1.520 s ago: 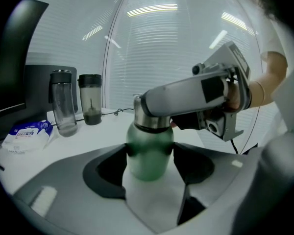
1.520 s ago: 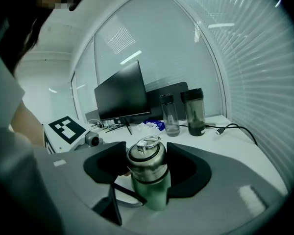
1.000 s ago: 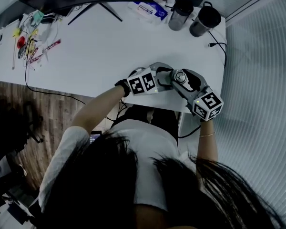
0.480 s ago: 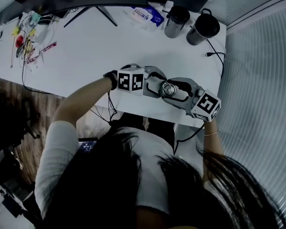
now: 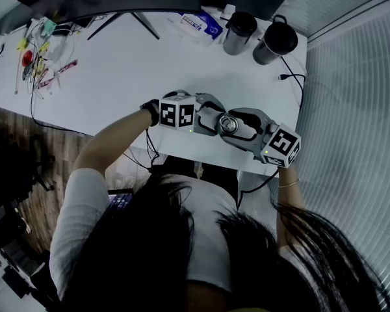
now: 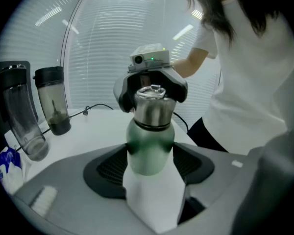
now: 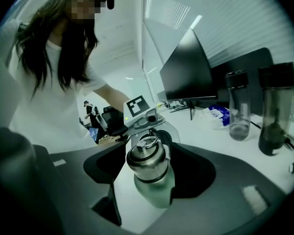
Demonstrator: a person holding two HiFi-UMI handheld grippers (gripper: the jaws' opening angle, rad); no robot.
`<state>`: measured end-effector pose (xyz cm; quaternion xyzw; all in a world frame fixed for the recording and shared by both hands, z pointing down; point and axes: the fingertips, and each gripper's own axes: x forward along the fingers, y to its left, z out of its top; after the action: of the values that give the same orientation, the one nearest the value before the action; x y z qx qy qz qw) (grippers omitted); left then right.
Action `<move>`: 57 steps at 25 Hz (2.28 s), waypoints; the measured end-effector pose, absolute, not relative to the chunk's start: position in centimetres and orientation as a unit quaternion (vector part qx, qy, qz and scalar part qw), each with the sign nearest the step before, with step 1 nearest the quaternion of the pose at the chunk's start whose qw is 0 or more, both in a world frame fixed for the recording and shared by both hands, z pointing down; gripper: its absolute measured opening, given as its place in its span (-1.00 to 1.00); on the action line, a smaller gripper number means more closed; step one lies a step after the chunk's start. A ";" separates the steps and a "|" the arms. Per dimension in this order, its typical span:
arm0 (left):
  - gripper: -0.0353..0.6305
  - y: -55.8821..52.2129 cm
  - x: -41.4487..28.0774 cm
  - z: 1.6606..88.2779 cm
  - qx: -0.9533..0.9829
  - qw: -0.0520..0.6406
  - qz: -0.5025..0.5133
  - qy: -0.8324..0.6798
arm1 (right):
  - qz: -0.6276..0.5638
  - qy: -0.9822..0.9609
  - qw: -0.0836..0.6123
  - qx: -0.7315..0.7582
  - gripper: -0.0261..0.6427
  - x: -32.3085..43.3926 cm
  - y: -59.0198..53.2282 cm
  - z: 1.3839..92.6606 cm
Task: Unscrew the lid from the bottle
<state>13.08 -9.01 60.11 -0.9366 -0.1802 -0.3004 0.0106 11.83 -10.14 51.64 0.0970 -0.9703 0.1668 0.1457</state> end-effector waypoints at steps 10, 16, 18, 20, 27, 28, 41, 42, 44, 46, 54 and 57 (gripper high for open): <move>0.13 -9.0 12.7 60.2 -0.956 -0.019 -0.284 -0.066 | 0.172 -0.901 0.064 0.393 -0.14 14.2 -9.6 51.2; 0.13 -8.9 12.3 60.1 -0.961 -0.043 -0.274 0.024 | 0.157 -0.855 0.046 0.492 -0.14 13.7 -9.4 50.9; 0.13 -8.9 12.4 60.1 -0.960 -0.049 -0.271 0.046 | 0.154 -0.844 0.052 0.512 -0.14 13.5 -9.6 51.2; 0.13 -8.9 12.5 60.1 -0.959 -0.052 -0.270 0.065 | 0.152 -0.834 0.054 0.527 -0.15 13.5 -9.8 51.5; 0.13 -8.9 12.4 60.5 -0.955 -0.051 -0.271 0.109 | 0.127 -0.829 0.076 0.539 -0.20 12.7 -10.2 51.9; 0.13 -8.9 12.3 60.5 -0.955 -0.052 -0.272 0.106 | 0.127 -0.831 0.079 0.535 -0.20 12.7 -10.3 51.9; 0.12 -8.7 11.7 60.5 -0.954 -0.036 -0.296 -0.025 | 0.129 -0.926 0.114 0.335 -0.22 11.7 -9.9 51.7; 0.12 -8.7 11.6 60.5 -0.953 -0.035 -0.297 -0.038 | 0.128 -0.934 0.116 0.314 -0.22 11.6 -9.9 51.7; 0.12 -8.7 11.5 60.6 -0.951 -0.030 -0.302 -0.062 | 0.124 -0.947 0.118 0.272 -0.22 11.4 -9.9 51.5; 0.12 -8.9 11.5 60.7 -0.947 -0.022 -0.308 -0.086 | 0.125 -0.957 0.117 0.234 -0.22 11.3 -10.0 51.6; 0.12 -8.9 11.0 60.9 -0.928 0.012 -0.317 -0.195 | 0.129 -0.979 0.136 0.081 -0.22 10.5 -9.6 51.4; 0.12 -8.9 11.2 60.9 -0.922 0.026 -0.318 -0.221 | 0.123 -0.979 0.159 0.029 -0.22 10.4 -9.4 51.1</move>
<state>11.16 -8.95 60.88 -0.9216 -0.2207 -0.3183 0.0256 10.35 -9.44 51.12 0.0288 -0.9793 0.1229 0.1585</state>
